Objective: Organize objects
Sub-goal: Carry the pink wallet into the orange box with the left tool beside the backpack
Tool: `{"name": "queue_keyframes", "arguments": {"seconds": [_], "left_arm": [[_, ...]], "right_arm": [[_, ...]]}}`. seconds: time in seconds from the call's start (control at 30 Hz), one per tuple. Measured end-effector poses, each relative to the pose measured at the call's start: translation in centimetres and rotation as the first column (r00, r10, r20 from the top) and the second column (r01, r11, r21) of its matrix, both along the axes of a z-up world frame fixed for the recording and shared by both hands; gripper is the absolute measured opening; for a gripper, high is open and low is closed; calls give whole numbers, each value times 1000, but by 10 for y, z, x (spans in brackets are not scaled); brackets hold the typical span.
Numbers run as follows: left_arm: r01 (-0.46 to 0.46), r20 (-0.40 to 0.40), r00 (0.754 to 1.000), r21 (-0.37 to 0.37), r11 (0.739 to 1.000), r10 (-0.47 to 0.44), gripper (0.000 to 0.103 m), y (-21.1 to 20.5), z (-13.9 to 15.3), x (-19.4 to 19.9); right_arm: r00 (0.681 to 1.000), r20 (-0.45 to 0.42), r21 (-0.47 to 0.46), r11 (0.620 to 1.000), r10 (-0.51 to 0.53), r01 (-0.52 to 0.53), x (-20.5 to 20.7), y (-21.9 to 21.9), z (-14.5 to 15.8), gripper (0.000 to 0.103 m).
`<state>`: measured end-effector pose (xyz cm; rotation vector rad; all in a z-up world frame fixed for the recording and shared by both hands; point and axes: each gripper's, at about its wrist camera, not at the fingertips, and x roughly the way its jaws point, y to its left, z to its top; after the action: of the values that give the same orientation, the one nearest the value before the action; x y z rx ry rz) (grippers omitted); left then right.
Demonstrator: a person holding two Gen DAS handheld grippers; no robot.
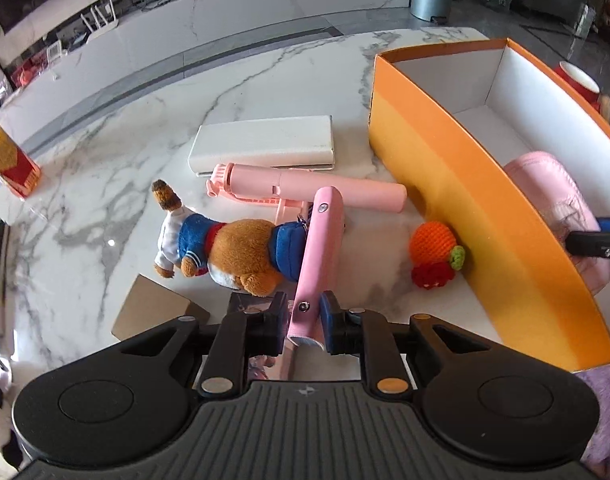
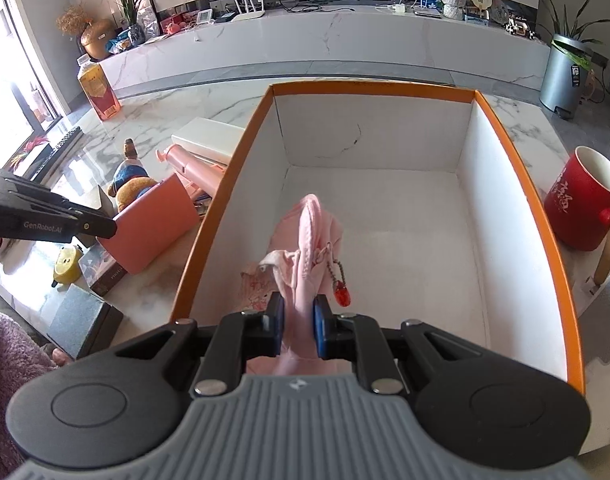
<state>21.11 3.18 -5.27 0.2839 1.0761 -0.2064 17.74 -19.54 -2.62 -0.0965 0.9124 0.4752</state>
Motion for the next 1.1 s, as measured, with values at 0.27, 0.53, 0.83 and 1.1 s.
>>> {"name": "queue_keyframes", "arguments": {"seconds": [0.27, 0.53, 0.83, 1.1], "left_arm": [[97, -52, 994, 34, 995, -96, 38, -16, -23, 23], [44, -73, 996, -30, 999, -46, 22, -12, -28, 31], [-101, -52, 995, -327, 940, 89, 21, 13, 21, -7], [-77, -20, 997, -490, 869, 77, 21, -1, 70, -32]], "right_arm": [[1000, 8, -33, 999, 20, -19, 2, 8, -2, 16], [997, -72, 49, 999, 16, -12, 6, 12, -3, 15], [979, -192, 203, 979, 68, -28, 5, 27, -12, 14], [983, -183, 184, 983, 33, 1, -6, 20, -9, 11]]}}
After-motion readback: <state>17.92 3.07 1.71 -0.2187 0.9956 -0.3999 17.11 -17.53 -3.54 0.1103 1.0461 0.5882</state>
